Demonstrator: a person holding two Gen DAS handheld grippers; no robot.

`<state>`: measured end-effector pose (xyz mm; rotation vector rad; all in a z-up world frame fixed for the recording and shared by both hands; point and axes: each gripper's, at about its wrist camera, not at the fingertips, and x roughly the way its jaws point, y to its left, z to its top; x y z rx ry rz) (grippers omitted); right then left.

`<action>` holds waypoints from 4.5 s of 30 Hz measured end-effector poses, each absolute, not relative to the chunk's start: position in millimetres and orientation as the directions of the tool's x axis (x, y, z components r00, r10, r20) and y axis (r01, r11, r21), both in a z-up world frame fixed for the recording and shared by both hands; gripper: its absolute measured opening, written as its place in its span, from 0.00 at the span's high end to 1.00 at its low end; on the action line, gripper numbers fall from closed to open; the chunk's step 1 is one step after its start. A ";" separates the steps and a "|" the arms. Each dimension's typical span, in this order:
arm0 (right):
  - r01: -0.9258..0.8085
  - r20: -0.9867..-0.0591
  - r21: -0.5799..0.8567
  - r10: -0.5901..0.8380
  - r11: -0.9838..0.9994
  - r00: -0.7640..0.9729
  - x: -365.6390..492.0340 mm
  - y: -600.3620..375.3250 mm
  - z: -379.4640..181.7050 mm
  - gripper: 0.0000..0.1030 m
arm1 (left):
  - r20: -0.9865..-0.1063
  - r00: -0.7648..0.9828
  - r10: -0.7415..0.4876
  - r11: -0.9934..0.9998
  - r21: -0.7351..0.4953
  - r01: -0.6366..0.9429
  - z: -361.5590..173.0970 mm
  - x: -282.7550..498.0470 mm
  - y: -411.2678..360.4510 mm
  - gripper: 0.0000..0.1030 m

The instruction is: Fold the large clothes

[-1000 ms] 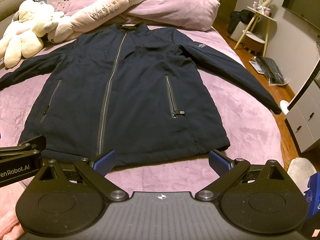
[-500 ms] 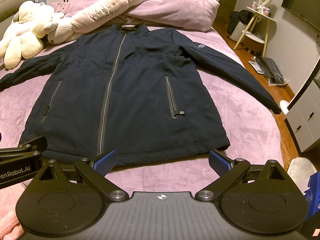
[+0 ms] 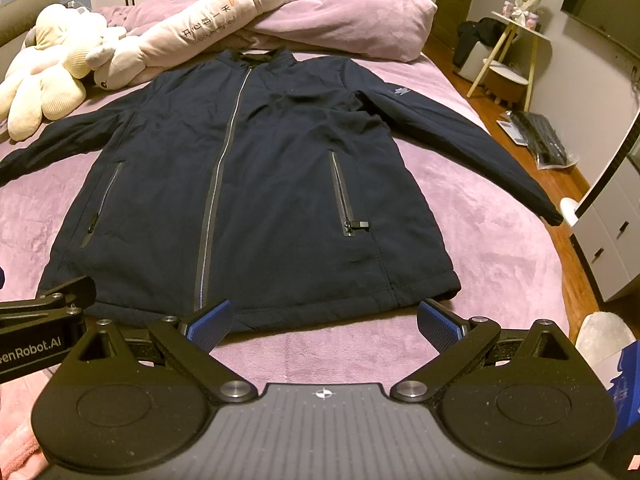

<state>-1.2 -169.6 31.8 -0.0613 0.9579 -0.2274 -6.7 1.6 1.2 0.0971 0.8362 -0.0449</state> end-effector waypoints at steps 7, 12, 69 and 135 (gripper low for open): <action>0.167 -0.804 -0.151 -0.220 0.974 0.553 -1.4 -169.8 32.4 0.04 | -0.745 0.667 -0.010 0.995 0.061 0.082 0.0 -7.5 2.1 0.00; 0.167 -0.804 -0.148 -0.217 0.975 0.554 -1.1 -170.0 33.2 0.04 | -0.745 0.667 -0.012 0.995 0.058 0.083 -0.1 -7.7 2.1 0.00; 0.252 -0.550 0.511 0.087 0.822 0.831 74.3 -333.6 -7.0 0.04 | -0.780 0.626 -0.006 0.999 -0.039 -0.038 -42.1 89.1 27.5 0.00; 0.243 -0.623 0.519 0.168 0.819 0.764 157.5 -399.2 -59.8 0.54 | -0.671 0.489 -0.558 0.766 -0.643 -0.008 -140.4 399.3 3.4 0.42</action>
